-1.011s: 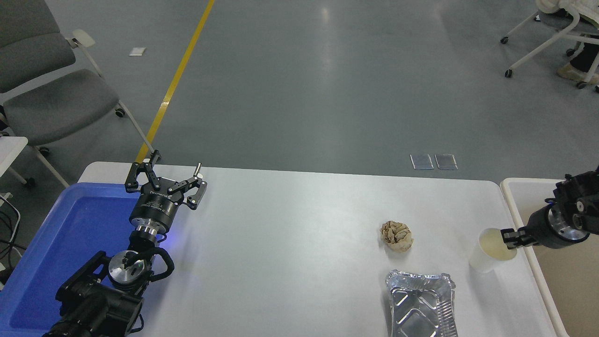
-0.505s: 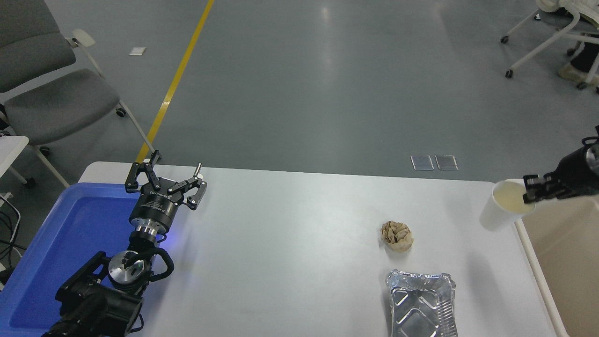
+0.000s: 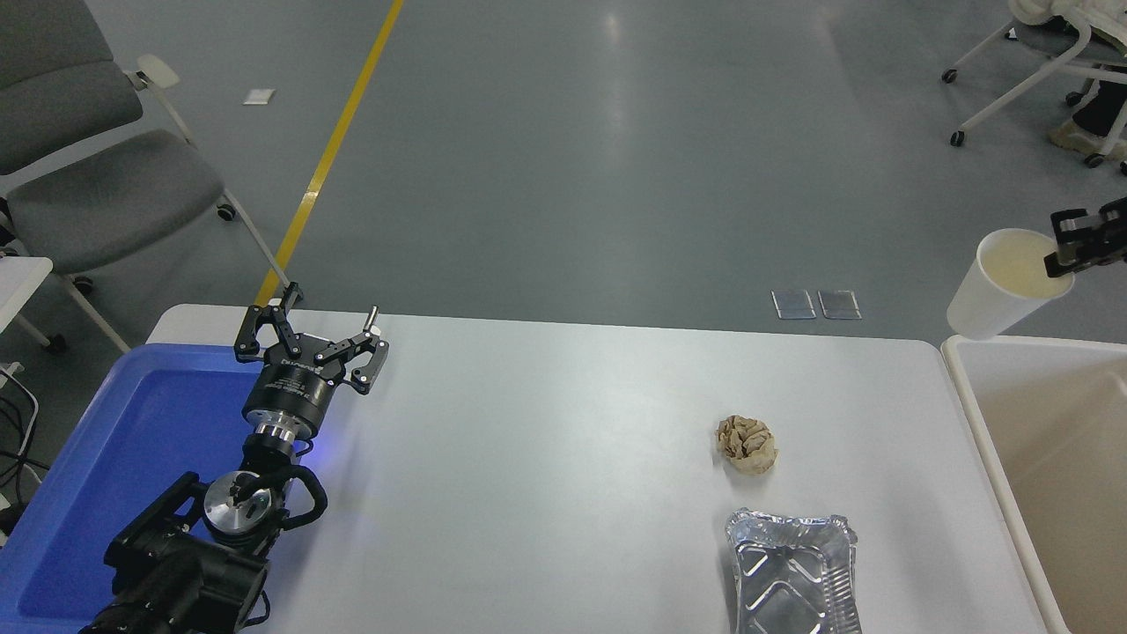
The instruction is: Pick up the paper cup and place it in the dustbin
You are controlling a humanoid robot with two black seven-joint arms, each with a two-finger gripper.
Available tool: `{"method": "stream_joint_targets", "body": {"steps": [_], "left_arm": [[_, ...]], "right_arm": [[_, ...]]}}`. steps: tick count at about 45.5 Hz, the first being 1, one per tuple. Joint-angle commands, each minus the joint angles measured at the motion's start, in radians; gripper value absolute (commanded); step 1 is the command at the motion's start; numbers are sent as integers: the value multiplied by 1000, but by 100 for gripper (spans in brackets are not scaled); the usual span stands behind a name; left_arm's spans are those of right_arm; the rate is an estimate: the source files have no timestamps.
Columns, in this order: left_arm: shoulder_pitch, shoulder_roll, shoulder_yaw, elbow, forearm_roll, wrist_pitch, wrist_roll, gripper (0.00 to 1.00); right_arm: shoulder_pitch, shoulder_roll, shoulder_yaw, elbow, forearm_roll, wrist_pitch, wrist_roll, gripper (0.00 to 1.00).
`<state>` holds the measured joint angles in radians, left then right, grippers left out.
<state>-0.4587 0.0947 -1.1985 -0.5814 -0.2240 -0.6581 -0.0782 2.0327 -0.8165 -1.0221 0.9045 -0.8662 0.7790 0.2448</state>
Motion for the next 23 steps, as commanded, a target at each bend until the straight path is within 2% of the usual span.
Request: {"method": "stream_joint_targets", "body": {"steps": [1, 6, 14, 19, 23], "left_arm": [[0, 0, 0, 0, 0, -2, 0, 99], [0, 0, -1, 0, 0, 0, 0, 99], [0, -1, 0, 0, 0, -2, 0, 99], [0, -1, -1, 0, 0, 0, 0, 99], [0, 0, 0, 0, 0, 0, 0, 99]], "right_arm": [[-103, -65, 30, -228, 90, -42, -18, 0], [-268, -73, 72, -442, 254, -115, -27, 0], [-596, -44, 220, -807, 577, -141, -44, 0], [-796, 3, 364, -966, 723, -211, -101, 0], [-914, 37, 531, -1006, 782, -320, -159, 0]]}}
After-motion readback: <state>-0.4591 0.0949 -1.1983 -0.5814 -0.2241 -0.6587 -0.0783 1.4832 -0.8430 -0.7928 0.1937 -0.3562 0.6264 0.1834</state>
